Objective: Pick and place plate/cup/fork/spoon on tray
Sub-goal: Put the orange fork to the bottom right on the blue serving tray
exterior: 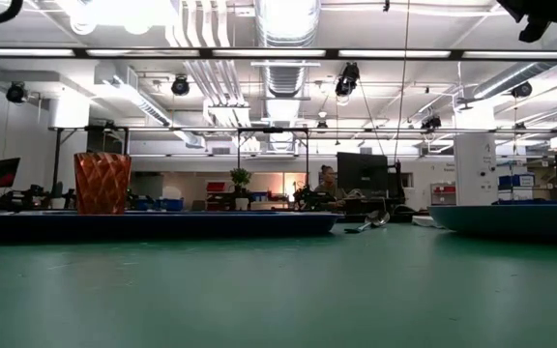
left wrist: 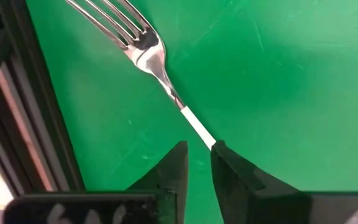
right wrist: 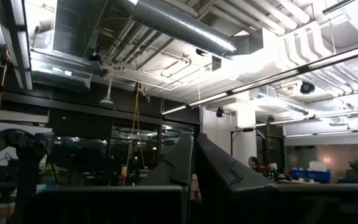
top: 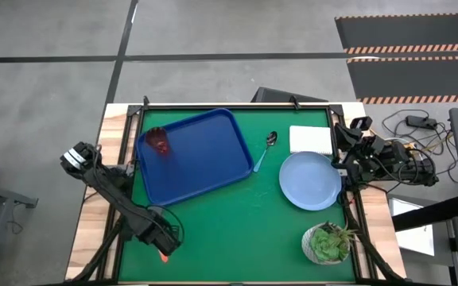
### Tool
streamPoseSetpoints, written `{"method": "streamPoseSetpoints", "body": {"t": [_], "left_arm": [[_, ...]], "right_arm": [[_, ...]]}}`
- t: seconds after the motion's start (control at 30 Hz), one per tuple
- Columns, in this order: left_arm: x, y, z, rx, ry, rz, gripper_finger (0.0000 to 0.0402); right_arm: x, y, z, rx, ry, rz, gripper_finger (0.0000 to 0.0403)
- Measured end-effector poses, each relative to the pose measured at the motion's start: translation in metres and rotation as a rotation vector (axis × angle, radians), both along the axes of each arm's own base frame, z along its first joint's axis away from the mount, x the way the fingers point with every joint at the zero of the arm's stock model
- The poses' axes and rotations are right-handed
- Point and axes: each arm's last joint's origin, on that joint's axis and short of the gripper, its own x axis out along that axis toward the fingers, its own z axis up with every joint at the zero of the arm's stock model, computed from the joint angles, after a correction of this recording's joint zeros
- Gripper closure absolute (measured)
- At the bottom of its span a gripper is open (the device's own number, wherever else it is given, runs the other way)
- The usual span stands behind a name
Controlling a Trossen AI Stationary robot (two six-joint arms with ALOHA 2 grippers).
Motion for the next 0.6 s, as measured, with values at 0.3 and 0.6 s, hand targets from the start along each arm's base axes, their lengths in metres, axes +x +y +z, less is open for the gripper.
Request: {"method": "streamPoseSetpoints", "body": {"t": [0.3, 0.6], "left_arm": [[-0.008, 0.006, -0.014, 0.032, 0.030, -0.003, 0.0278], [-0.010, 0.007, -0.025, 0.030, 0.028, -0.013, 0.0267]], "right_arm": [[0.000, 0.000, 0.000, 0.000, 0.005, 0.000, 0.0394], [0.001, 0.000, -0.001, 0.000, 0.011, 0.000, 0.0394]]}}
